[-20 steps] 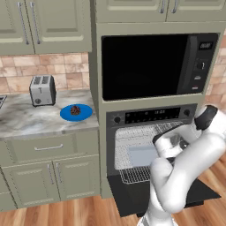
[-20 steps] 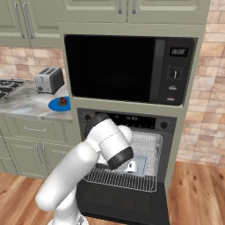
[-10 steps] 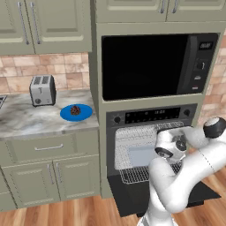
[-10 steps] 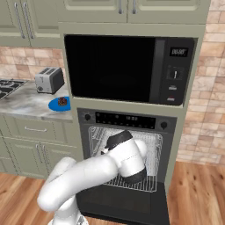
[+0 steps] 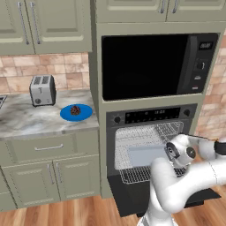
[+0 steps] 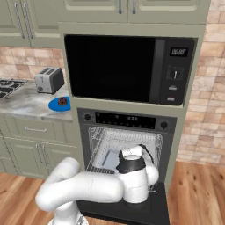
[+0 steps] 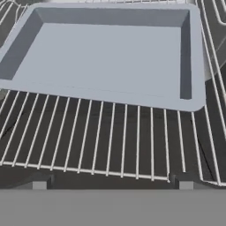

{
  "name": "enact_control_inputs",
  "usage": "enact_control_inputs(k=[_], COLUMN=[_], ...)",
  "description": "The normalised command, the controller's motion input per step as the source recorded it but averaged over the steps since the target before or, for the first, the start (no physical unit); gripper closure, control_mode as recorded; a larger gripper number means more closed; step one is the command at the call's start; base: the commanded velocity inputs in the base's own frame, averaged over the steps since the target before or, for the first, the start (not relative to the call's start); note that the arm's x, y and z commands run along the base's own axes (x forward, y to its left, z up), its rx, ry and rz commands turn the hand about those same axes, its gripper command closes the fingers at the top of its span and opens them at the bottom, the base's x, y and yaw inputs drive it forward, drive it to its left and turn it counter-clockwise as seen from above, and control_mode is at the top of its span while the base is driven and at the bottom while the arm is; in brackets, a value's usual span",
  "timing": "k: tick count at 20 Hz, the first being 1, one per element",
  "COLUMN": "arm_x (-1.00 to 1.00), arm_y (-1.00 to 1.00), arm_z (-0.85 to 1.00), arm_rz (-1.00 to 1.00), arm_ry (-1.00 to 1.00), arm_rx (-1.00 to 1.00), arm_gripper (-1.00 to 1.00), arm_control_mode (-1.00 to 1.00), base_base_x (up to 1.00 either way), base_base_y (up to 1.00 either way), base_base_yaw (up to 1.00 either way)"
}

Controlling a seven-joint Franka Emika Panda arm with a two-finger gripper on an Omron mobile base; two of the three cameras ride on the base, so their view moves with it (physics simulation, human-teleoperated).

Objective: Take the baked cake out of the oven and place it on the plate for cooling. Then close the oven door.

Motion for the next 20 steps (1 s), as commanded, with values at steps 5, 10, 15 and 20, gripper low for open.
enact_control_inputs(k=[5,10,15,20], arm_x=[0.01,0.0,0.07,0.18], arm_y=[0.09,0.06,0.07,0.1], arm_z=[-0.2,-0.04,0.0,0.0], arm_rz=[0.0,0.0,-0.02,-0.06], arm_ry=[0.0,0.0,0.0,0.01], arm_rx=[0.0,0.0,0.0,0.0], arm_gripper=[-1.0,-1.0,-1.0,-1.0], arm_control_mode=[-1.0,-1.0,-1.0,-1.0], base_base_x=[0.0,0.0,0.0,0.0], base_base_y=[0.0,0.0,0.0,0.0], base_base_yaw=[0.0,0.0,0.0,0.0])
